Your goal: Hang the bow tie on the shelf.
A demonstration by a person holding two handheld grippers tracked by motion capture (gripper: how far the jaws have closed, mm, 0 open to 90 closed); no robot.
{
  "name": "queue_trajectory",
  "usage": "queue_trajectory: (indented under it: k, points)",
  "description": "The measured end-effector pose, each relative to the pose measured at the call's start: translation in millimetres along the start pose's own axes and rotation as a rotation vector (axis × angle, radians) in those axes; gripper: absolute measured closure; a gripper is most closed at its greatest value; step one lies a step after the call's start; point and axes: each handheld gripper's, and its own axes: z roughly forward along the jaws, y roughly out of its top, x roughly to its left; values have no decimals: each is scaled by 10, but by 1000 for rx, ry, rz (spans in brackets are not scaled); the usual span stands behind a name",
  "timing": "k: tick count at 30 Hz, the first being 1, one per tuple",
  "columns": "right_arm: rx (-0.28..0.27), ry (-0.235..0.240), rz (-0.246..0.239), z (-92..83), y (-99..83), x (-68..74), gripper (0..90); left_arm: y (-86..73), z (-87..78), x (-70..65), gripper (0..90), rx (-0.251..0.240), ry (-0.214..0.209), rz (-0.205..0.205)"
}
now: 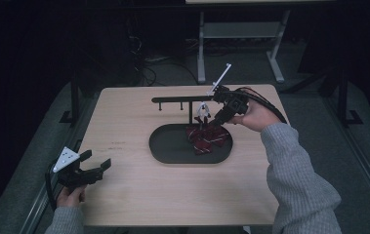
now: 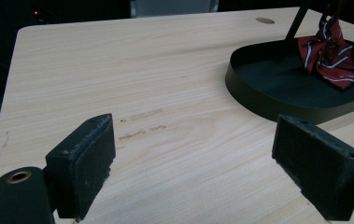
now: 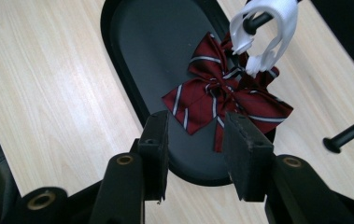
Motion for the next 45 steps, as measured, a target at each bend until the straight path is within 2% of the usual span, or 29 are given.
queue_trajectory:
  k: [13,29,45]
  points:
    - [4,10,6,76,-189,64,531,1,-4,-1,129,-3,1,1]
    - [-14,19,18,184,-424,130,492,1,1,-6,128,-6,0,2]
    - [-8,32,25,336,-660,233,442,1,4,-8,128,-3,1,6]
